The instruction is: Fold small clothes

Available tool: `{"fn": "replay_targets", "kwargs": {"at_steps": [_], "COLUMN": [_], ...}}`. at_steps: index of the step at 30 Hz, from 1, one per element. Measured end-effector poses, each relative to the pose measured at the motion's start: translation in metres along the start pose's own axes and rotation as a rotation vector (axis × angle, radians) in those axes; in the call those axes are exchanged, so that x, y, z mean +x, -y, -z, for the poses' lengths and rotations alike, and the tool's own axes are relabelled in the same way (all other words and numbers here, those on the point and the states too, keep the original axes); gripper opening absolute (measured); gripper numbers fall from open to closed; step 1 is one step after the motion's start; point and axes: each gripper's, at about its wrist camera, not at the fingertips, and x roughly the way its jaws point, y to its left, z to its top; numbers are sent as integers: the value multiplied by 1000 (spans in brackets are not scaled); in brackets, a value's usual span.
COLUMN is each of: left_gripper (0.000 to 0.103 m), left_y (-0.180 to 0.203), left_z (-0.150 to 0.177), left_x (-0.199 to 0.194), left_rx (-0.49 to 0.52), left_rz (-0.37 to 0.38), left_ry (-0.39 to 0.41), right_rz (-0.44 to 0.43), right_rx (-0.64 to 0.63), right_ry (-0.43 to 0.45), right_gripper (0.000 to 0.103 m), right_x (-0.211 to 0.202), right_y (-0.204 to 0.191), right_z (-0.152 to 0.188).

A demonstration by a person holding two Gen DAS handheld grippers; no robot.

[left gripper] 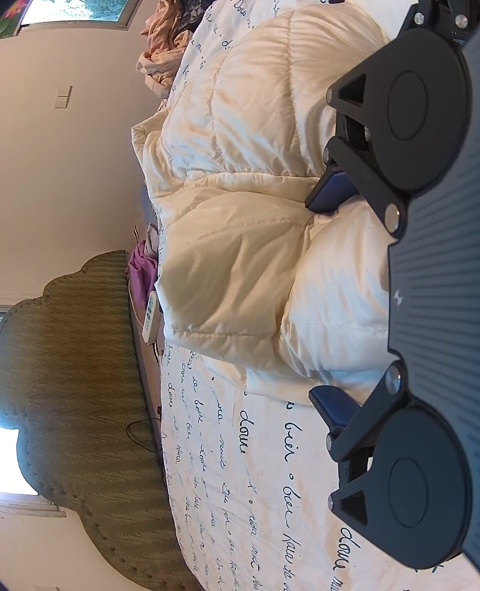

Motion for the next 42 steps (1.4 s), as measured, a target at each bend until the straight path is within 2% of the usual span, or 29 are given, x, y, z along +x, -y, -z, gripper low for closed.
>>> {"fn": "replay_targets", "kwargs": {"at_steps": [5, 9, 16, 18, 21, 25, 29, 36, 42], "left_gripper": [101, 101, 101, 101, 101, 101, 101, 101, 101], "left_y": [-4, -11, -7, -4, -4, -6, -8, -15, -14], "left_z": [-5, -4, 12, 15, 19, 21, 25, 34, 44], "left_x": [-11, -37, -62, -66, -67, -69, -81, -105, -123], "left_rx": [-10, -44, 7, 14, 11, -35, -32, -115, -107], "left_rz": [-12, -2, -33, -43, -48, -32, -44, -22, -29], "left_ry": [-24, -28, -81, -76, -71, -103, -91, -99, -92], "right_rz": [-23, -40, -52, -35, -70, -28, -40, -71, -109], "right_rx": [31, 59, 75, 100, 149, 80, 156, 219, 278], "right_ry": [7, 12, -9, -45, -8, -72, -79, -95, -110], "right_gripper": [103, 103, 103, 103, 103, 103, 103, 103, 103], "right_x": [0, 0, -3, -14, -37, -26, -32, -43, -54], "right_y": [7, 11, 16, 17, 20, 15, 22, 29, 38], "right_z": [3, 5, 5, 0, 3, 16, 15, 24, 35]}}
